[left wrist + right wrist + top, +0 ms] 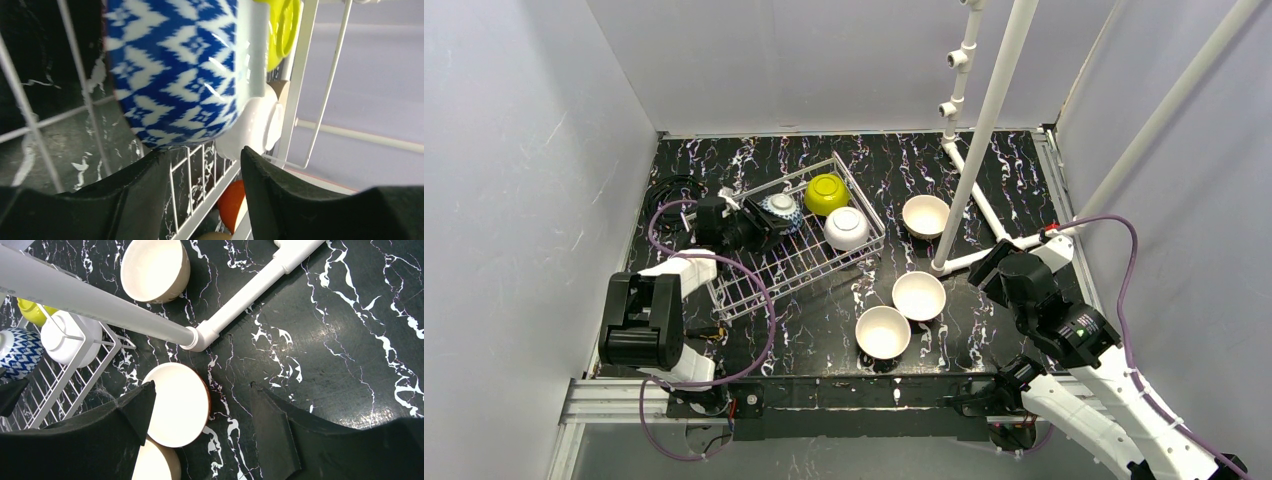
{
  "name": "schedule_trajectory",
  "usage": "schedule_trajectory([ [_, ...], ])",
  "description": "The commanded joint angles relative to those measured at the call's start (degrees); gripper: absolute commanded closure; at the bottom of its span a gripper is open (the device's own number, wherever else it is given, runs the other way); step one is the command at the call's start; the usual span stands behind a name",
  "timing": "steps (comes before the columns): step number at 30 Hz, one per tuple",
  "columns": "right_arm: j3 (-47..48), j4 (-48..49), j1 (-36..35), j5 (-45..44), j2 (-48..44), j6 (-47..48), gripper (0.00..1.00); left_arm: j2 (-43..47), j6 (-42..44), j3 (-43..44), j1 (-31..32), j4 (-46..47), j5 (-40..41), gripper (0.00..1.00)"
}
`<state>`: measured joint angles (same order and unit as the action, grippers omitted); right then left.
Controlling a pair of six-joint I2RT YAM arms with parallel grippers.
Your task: Load the bowls into the dish rack
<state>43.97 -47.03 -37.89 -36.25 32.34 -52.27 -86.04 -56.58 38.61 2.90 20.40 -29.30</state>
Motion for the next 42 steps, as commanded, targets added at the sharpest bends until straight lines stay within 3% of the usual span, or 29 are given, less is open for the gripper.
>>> schedule_trajectory([
  [1, -0.6, 0.2, -0.1, -1.5, -0.9, 0.6, 0.22, 0.0, -0.4, 1.8, 1.8, 1.4, -4.4, 0.46],
  [9, -0.3, -0.4, -0.1, -2.1, -1.6, 0.6, 0.22, 1.5, -2.9, 0.9, 2.0, 0.6, -5.4, 0.35],
  [15, -0.2, -0.8, -0.1, -2.2, -2.2, 0.5, 0.22, 5.4, -1.4, 2.0, 1.9, -3.2, -5.6, 0.33],
  [18, -0.1, -1.1, -0.1, -2.4, -2.3, 0.5, 0.21, 8.3, 3.0, 5.2, 1.9, -10.0, -4.3, 0.31],
  [20, 0.0, -1.1, -0.1, -2.5, -2.3, 0.6, 0.21, 10.0, 9.7, 9.1, 1.9, -20.9, -0.4, 0.29],
  [21, 0.0, -1.1, -0.1, -2.4, -2.3, 0.7, 0.21, 10.7, 12.9, 11.6, 1.9, -26.7, 2.2, 0.2],
  [22, 0.0, -1.1, -0.1, -2.5, -2.3, 0.7, 0.21, 11.4, 15.1, 13.6, 1.9, -31.4, 5.6, 0.04],
  [23, 0.1, -1.3, -0.1, -2.5, -2.4, 0.9, 0.21, 11.9, 16.7, 15.1, 1.9, -35.2, 8.8, 0.02],
  [28, 0.5, -1.7, -0.1, -2.8, -2.5, 2.3, 0.21, 11.2, 23.1, 22.1, 1.9, -45.7, 23.3, 0.02],
  [31, 0.5, -1.9, -0.1, -2.5, -2.5, 2.8, 0.21, 9.7, 24.0, 23.1, 1.9, -46.6, 28.2, 0.02],
  [42, -0.5, 0.5, -0.1, 10.0, -0.7, 9.7, 0.18, -0.1, 24.4, 24.4, 1.9, -37.8, 22.2, 0.07],
])
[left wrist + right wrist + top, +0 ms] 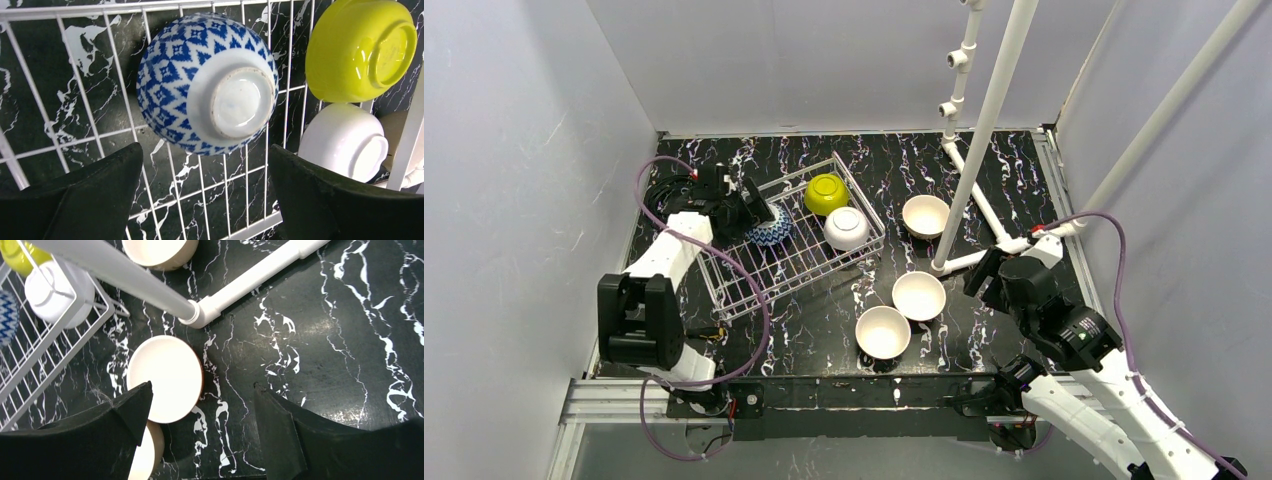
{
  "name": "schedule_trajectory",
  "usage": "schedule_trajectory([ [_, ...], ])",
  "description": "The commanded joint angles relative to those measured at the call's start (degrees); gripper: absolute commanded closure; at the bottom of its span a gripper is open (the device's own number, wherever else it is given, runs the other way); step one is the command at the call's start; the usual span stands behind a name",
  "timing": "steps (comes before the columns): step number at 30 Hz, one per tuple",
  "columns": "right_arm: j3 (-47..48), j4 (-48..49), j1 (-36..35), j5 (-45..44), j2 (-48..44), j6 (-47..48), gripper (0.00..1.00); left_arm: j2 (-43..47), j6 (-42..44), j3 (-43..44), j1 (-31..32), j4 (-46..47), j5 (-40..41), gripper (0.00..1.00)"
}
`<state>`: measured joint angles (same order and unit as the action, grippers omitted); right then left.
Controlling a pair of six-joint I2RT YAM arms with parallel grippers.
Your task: Load the bowls into the dish rack
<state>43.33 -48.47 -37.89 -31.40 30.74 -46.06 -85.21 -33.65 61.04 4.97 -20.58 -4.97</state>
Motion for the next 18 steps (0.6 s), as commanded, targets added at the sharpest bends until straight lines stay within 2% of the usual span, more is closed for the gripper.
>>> schedule_trajectory([
  [1, -0.4, 2.1, -0.1, 5.8, 0.7, 3.5, 0.18, -1.9, 1.8, 2.4, -0.2, 3.6, -3.5, 0.07],
  [3, -1.8, 2.8, -0.1, 7.2, -0.2, 3.0, 0.17, -4.5, 2.7, 4.0, -0.2, 4.2, -8.4, 0.08],
  [6, -3.8, 3.9, -0.1, 9.6, -1.7, 2.0, 0.17, -7.8, 2.9, 6.3, -0.2, 3.8, -13.9, 0.17],
  [15, -3.5, 5.5, -0.1, 9.8, 1.6, 2.4, 0.17, -9.3, 1.5, 5.5, -0.2, 6.2, -18.8, 0.34],
  [18, -4.0, 6.2, -0.1, 9.5, 3.5, 2.1, 0.18, -9.2, 1.4, 4.7, -0.2, 7.5, -20.3, 0.35],
])
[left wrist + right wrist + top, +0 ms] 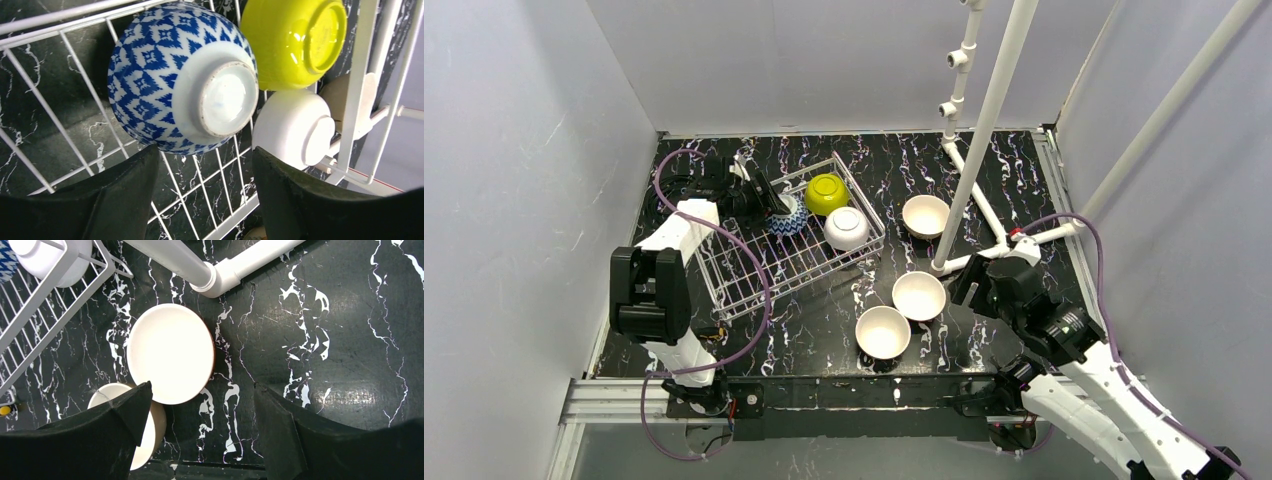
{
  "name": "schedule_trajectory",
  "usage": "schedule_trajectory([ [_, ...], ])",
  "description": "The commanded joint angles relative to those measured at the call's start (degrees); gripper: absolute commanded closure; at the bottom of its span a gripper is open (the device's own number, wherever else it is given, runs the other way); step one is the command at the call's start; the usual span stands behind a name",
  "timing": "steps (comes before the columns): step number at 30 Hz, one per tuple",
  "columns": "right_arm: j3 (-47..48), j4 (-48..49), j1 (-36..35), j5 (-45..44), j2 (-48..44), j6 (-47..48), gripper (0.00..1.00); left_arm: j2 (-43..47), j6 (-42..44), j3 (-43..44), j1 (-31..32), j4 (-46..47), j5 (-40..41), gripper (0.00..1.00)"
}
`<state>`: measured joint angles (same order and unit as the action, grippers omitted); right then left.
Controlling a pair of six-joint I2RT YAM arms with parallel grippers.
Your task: Load the bowls into the dish rack
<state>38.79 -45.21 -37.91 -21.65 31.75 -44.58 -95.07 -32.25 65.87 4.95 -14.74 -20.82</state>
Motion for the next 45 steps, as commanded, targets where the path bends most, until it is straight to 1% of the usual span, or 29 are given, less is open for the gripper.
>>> schedule_trajectory([
  [1, 0.3, 3.2, -0.1, -0.3, 3.0, 0.4, 0.18, 0.7, 0.0, -0.4, -0.2, 2.3, -4.8, 0.35],
  [5, -1.3, 5.1, -0.1, -1.0, 4.0, -0.3, 0.18, 0.5, -0.3, -1.5, -0.2, 6.2, -8.1, 0.35],
  [8, -1.9, 5.9, -0.1, -1.9, 4.7, -0.8, 0.18, -0.5, 0.9, 0.6, -0.2, 3.8, -7.6, 0.35],
  [11, -1.7, 6.2, -0.1, -2.7, 5.8, -0.9, 0.18, 0.4, 1.5, 1.6, -0.2, 2.2, -4.7, 0.34],
  [14, -1.8, 6.2, -0.1, -3.2, 7.0, -0.9, 0.18, 4.2, 1.7, 1.7, -0.2, 0.1, -0.6, 0.27],
  [17, -2.0, 6.0, -0.1, -3.1, 8.5, -1.2, 0.18, 9.3, 2.5, 1.0, -0.2, -1.2, 3.1, 0.15],
  [19, -2.3, 6.2, -0.1, -2.7, 9.6, -1.5, 0.19, 13.1, 3.4, 0.2, -0.2, -2.4, 5.4, 0.03],
  [20, -2.6, 6.3, -0.1, -2.6, 10.2, -1.8, 0.19, 15.0, 3.9, -0.2, -0.2, -3.0, 6.2, 0.02],
  [22, -3.1, 7.1, -0.1, -2.0, 11.2, -2.2, 0.2, 18.4, 5.0, -0.8, -0.3, -4.7, 7.8, 0.02],
  [26, -5.4, 10.2, -0.1, 0.1, 13.0, -3.3, 0.25, 23.8, 5.9, -1.9, -1.4, -7.1, 5.3, 0.02],
  [27, -6.0, 11.2, 0.0, 0.6, 13.5, -3.7, 0.28, 24.7, 6.2, -2.3, -1.8, -7.5, 4.0, 0.02],
  [30, -8.1, 14.1, -0.1, 1.4, 14.6, -5.0, 0.44, 27.6, 7.3, -3.6, -2.1, -8.8, 2.2, 0.02],
  [31, -8.9, 15.0, -0.1, 0.2, 14.7, -5.6, 0.5, 28.6, 7.9, -4.2, -2.1, -8.7, 0.3, 0.02],
  [33, -10.6, 17.2, -0.1, -3.4, 13.9, -7.9, 0.57, 31.2, 7.8, -6.0, -1.9, -6.4, -4.8, 0.04],
  [34, -11.4, 18.7, -0.1, -4.4, 13.4, -8.0, 0.58, 32.3, 7.4, -7.3, -1.4, -4.8, -7.6, 0.06],
  [35, -12.0, 21.1, 0.0, -4.3, 12.9, -7.2, 0.59, 33.2, 6.8, -8.3, -0.6, -3.9, -8.8, 0.07],
  [36, -12.7, 24.1, -0.1, -4.0, 12.8, -6.3, 0.59, 34.1, 7.1, -8.9, 1.0, -3.7, -9.1, 0.07],
  [37, -13.0, 25.2, 0.0, -3.9, 13.1, -5.9, 0.59, 34.9, 8.3, -9.2, 3.4, -3.8, -8.6, 0.07],
  [39, -12.8, 25.2, -0.1, -4.4, 14.3, -5.7, 0.58, 36.5, 9.5, -9.7, 7.0, -3.9, -6.2, 0.07],
  [41, -12.6, 24.8, -0.1, -4.5, 15.4, -5.8, 0.57, 37.3, 10.0, -10.1, 9.6, -3.4, -5.5, 0.07],
  [45, -13.9, 26.2, 0.0, -2.7, 15.9, -6.3, 0.51, 37.1, 10.2, -10.4, 14.6, -1.3, -5.8, 0.07],
])
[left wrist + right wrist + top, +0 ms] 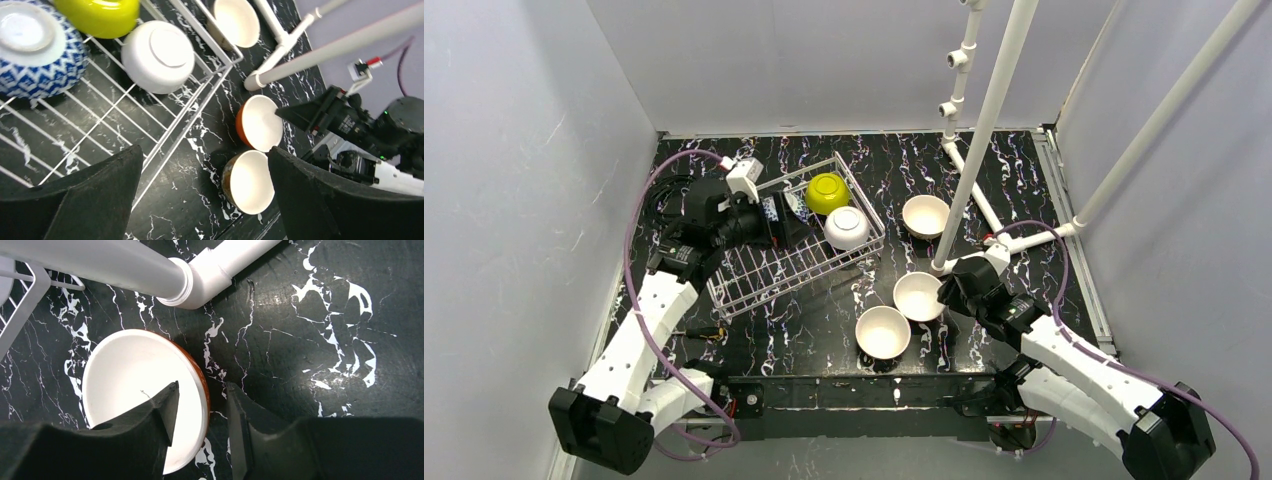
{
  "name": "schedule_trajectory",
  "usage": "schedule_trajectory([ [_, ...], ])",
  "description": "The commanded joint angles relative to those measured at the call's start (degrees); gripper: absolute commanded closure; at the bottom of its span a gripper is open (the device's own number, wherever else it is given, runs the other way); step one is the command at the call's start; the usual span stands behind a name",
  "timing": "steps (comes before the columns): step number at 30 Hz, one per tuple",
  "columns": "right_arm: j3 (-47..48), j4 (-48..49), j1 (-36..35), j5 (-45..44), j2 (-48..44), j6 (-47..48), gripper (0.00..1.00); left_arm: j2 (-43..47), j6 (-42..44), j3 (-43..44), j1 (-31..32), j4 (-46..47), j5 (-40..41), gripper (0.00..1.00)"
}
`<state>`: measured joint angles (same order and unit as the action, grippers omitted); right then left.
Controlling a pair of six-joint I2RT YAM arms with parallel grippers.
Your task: Load the bowls into the dish rack
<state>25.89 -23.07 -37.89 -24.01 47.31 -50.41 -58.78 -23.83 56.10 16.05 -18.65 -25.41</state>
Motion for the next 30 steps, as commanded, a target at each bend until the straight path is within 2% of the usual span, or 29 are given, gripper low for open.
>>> schedule_trajectory([
  [1, -1.3, 4.2, -0.1, 0.1, 0.5, -0.5, 0.5, 0.7, 2.0, -0.8, 5.1, 3.3, -1.1, 0.07],
  [7, -2.2, 4.5, -0.1, 2.2, 1.1, -0.7, 0.52, -2.7, 3.2, -1.2, 13.8, 7.3, 0.2, 0.08],
  [11, -2.9, 5.0, -0.1, 2.5, 0.8, -0.7, 0.59, -5.3, 4.2, -1.7, 19.0, 10.7, 1.8, 0.08],
  [19, -1.2, 1.8, -0.1, 1.5, 0.3, -1.1, 0.88, -11.9, 6.3, -0.8, 26.9, 17.2, 2.8, 0.08],
  [21, 0.1, 0.1, -0.1, 1.1, 0.1, -1.1, 0.99, -13.7, 7.7, 0.4, 29.0, 18.3, 2.1, 0.08],
  [27, 7.5, -11.0, 0.0, -1.3, -0.5, -1.5, 0.99, -18.6, 15.5, 5.9, 33.5, 20.7, 0.2, 0.07],
  [30, 11.5, -15.5, 0.0, -0.6, -2.6, -0.9, 0.99, -19.8, 21.6, 8.0, 34.4, 20.4, -4.2, 0.09],
])
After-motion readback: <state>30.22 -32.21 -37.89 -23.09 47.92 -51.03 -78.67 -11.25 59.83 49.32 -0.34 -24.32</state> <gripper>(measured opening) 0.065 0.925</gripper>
